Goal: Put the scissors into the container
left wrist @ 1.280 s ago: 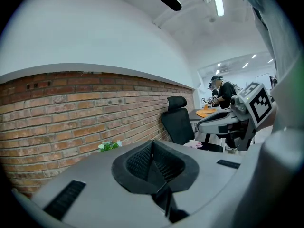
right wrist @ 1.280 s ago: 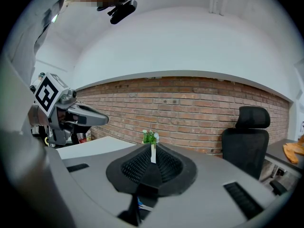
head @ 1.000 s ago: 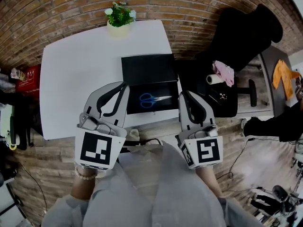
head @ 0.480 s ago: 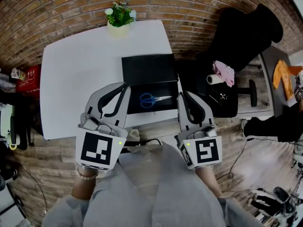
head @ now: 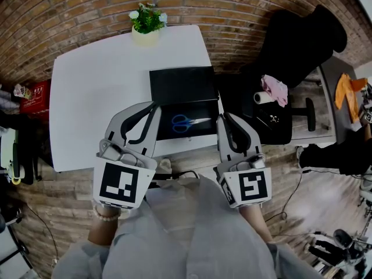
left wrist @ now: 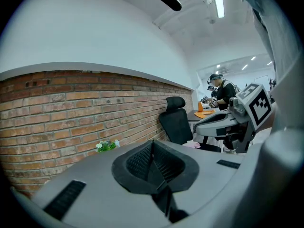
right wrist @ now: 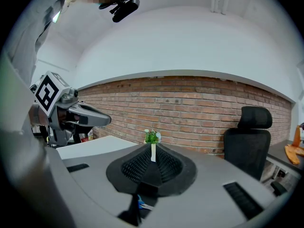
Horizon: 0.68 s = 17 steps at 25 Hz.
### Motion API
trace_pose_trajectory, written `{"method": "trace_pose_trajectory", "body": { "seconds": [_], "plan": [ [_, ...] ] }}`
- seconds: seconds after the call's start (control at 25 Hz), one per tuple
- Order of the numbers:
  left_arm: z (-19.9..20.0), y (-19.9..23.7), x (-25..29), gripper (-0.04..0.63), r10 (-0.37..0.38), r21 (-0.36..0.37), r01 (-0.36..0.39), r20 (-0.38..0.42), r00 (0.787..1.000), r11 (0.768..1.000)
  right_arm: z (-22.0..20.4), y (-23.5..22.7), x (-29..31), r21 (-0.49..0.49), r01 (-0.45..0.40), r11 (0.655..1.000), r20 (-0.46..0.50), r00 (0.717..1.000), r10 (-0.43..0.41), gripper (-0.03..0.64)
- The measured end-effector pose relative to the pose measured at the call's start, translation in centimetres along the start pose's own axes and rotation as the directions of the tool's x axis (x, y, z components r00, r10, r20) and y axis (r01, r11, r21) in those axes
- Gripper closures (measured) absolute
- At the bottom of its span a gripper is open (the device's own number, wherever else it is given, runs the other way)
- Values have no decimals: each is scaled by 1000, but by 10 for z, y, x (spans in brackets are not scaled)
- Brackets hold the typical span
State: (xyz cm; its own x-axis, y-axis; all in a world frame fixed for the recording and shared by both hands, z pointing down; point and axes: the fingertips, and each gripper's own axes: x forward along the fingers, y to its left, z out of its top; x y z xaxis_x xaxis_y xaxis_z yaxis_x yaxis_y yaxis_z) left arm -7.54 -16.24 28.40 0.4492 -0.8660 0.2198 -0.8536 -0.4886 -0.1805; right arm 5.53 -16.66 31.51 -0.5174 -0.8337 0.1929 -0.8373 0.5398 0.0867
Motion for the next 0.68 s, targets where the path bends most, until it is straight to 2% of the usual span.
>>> {"method": "trace_pose_trajectory", "body": {
  "seconds": [0.68],
  "plan": [
    [-2,2,2,577,-5,0,5,1,1000,1000,-3,-1,1,-5,7,1000,-16,1000,-7,560]
  ]
}}
